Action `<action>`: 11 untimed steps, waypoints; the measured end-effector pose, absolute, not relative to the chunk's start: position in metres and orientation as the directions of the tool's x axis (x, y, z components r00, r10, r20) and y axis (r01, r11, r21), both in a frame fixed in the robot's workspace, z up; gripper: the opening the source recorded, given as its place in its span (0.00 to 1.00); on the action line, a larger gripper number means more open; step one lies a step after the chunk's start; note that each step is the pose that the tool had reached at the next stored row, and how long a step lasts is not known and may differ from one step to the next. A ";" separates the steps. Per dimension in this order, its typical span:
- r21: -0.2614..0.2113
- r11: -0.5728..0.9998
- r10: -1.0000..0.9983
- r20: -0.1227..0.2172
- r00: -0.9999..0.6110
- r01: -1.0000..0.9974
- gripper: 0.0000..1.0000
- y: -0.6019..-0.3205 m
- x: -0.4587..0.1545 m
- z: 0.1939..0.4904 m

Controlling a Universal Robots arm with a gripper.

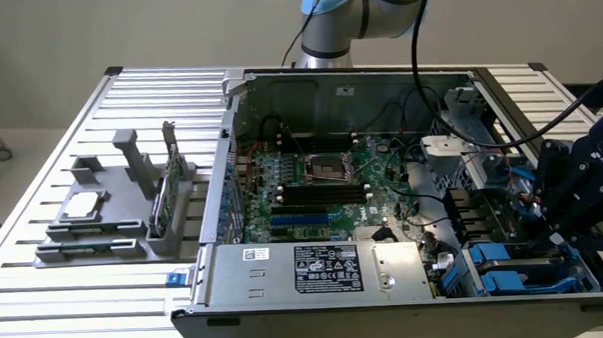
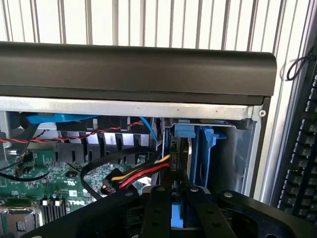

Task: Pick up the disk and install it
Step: 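Insert the first disk wire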

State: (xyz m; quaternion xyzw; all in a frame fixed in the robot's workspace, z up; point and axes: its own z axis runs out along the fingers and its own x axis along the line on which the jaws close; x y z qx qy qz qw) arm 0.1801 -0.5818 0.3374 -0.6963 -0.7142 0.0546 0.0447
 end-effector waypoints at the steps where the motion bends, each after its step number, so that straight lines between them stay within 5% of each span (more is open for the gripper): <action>1: -0.140 0.024 1.000 -0.012 -0.026 0.990 0.17 -0.582 0.180 0.337; 11: -0.140 0.023 1.000 -0.012 -0.025 0.990 0.17 -0.584 0.180 0.337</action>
